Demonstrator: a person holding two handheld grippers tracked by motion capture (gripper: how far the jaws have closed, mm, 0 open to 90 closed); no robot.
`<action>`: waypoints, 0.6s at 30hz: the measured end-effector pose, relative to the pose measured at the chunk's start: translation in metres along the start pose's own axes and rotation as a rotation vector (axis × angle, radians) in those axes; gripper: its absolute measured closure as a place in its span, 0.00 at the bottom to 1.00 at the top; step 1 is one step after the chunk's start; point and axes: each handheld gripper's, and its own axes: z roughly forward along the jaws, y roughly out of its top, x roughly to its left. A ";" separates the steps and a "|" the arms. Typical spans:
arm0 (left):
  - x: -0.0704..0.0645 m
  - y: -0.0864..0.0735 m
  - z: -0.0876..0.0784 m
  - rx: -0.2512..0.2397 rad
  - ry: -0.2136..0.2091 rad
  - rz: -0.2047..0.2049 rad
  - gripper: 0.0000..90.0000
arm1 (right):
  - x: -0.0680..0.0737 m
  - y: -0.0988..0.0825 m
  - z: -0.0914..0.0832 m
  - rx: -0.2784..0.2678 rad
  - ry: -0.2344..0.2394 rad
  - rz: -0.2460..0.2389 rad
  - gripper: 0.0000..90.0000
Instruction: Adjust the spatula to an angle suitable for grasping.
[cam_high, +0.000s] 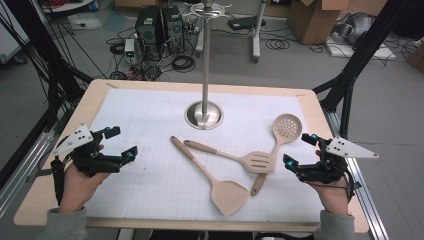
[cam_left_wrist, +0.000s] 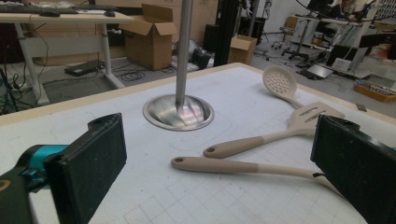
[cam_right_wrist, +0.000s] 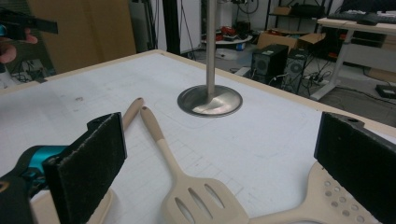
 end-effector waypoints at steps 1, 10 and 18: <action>0.000 0.000 0.000 0.000 0.000 0.000 0.04 | 0.000 0.000 0.000 0.000 0.000 0.000 0.01; -0.003 -0.001 -0.001 0.005 0.012 0.003 0.04 | -0.002 0.002 0.007 0.000 0.015 0.012 0.01; 0.000 -0.002 0.000 0.005 0.012 -0.003 0.04 | 0.004 0.001 0.015 0.039 0.036 0.000 0.03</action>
